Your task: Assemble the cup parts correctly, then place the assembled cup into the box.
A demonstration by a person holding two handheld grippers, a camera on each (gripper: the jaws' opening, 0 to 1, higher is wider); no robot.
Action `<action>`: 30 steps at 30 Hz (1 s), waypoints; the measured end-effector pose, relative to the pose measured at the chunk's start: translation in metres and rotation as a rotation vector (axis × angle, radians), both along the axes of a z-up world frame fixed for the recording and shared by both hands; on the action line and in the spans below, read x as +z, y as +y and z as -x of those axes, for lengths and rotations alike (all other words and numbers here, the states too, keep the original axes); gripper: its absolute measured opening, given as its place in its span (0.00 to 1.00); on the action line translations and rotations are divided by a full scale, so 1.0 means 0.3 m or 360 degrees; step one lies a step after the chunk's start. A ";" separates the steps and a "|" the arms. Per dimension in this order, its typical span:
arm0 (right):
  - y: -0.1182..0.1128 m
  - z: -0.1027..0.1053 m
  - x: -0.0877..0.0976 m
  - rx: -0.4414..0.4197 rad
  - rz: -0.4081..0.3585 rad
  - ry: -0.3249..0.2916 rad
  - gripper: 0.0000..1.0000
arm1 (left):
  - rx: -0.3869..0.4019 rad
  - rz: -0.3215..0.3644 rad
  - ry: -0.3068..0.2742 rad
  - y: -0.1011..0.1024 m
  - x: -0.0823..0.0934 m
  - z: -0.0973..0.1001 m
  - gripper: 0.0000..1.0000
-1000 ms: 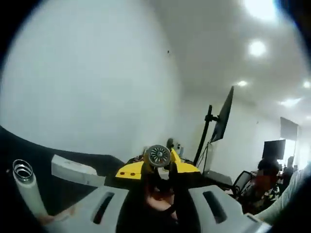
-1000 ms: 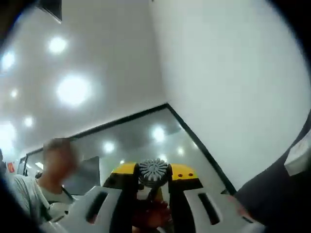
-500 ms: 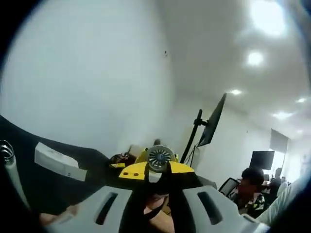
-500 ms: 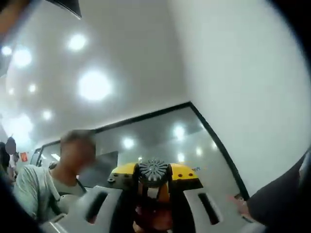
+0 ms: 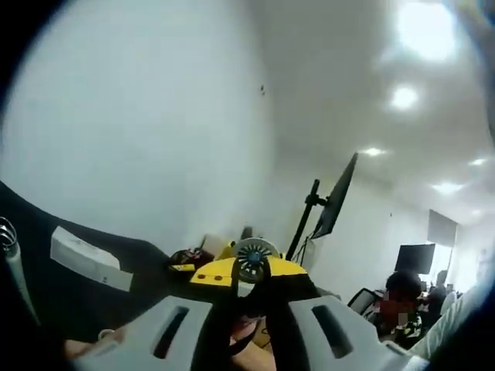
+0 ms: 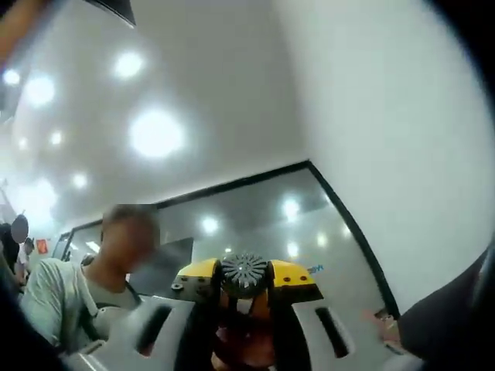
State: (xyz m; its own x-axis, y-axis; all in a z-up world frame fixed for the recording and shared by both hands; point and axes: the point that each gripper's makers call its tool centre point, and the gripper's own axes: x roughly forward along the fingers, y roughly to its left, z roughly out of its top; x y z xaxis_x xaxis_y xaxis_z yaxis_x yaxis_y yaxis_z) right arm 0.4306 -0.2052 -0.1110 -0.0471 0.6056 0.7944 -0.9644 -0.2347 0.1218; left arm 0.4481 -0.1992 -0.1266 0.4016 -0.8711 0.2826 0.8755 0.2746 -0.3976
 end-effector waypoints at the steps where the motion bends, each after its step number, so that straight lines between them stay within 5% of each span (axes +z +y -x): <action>1: 0.000 -0.001 0.000 -0.0002 0.0001 -0.0001 0.21 | 0.0004 0.0002 -0.0005 0.001 0.002 -0.001 0.13; 8: 0.014 0.010 -0.013 0.0008 0.0025 -0.0016 0.21 | 0.0013 -0.0027 -0.0048 -0.015 -0.007 0.007 0.09; 30: 0.011 -0.002 -0.030 -0.0050 0.0027 -0.0014 0.22 | 0.0014 -0.0011 0.0043 -0.013 -0.027 -0.021 0.00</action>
